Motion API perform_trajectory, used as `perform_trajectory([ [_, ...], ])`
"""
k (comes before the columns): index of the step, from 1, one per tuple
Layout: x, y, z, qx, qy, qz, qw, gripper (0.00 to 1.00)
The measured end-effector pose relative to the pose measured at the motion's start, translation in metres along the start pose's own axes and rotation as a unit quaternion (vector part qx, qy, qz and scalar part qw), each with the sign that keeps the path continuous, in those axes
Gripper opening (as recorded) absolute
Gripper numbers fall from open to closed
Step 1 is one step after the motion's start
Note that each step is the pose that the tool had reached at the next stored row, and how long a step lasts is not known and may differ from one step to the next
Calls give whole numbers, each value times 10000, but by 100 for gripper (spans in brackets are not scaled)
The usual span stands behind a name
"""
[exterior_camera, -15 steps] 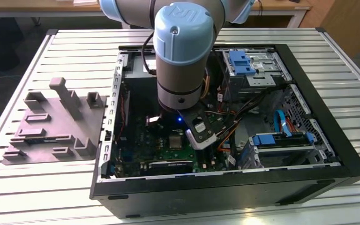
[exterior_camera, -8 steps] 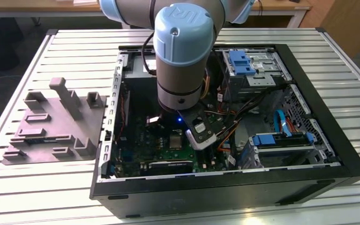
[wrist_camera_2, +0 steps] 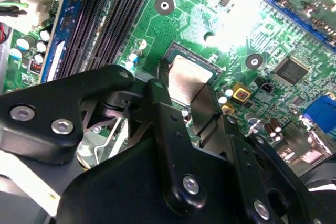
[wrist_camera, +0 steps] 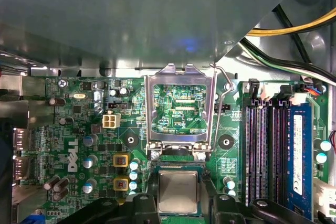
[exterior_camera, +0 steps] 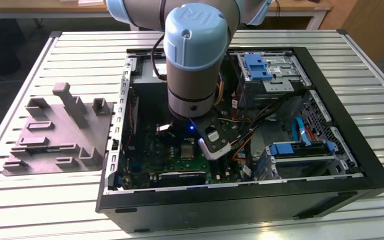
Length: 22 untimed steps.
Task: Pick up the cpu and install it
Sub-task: 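Place the cpu into insertion slot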
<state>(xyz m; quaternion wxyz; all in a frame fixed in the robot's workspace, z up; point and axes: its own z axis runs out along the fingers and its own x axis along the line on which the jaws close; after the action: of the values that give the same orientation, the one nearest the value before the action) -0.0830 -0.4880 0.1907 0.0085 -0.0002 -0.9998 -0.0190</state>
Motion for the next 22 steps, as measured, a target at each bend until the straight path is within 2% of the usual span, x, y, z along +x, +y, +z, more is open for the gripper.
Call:
perform_trajectory([
  [1, 0, 0, 0, 0, 1, 0, 10000, 42],
  [2, 0, 0, -1, 1, 1, 0, 10000, 48],
  [6, 1, 0, -19, 3, 4, 0, 10000, 48],
  [10, 2, 2, -71, 2, 10, -1, 10000, 48],
  [11, 2, 3, -93, 2, 12, 0, 10000, 47],
  [12, 3, 4, -113, 2, 13, 0, 10000, 40],
  [13, 3, 4, -132, 2, 15, 0, 10000, 40],
  [15, 3, 6, -177, 3, 23, 0, 10000, 28],
  [16, 4, 7, -198, 2, 30, 0, 10000, 28],
  [18, 5, 8, -230, 2, 44, 1, 10000, 16],
  [19, 5, 8, -240, 2, 49, 1, 10000, 16],
  [20, 5, 9, -242, 2, 52, 1, 10000, 11],
  [22, 5, 9, -242, 1, 53, 1, 10000, 11],
])
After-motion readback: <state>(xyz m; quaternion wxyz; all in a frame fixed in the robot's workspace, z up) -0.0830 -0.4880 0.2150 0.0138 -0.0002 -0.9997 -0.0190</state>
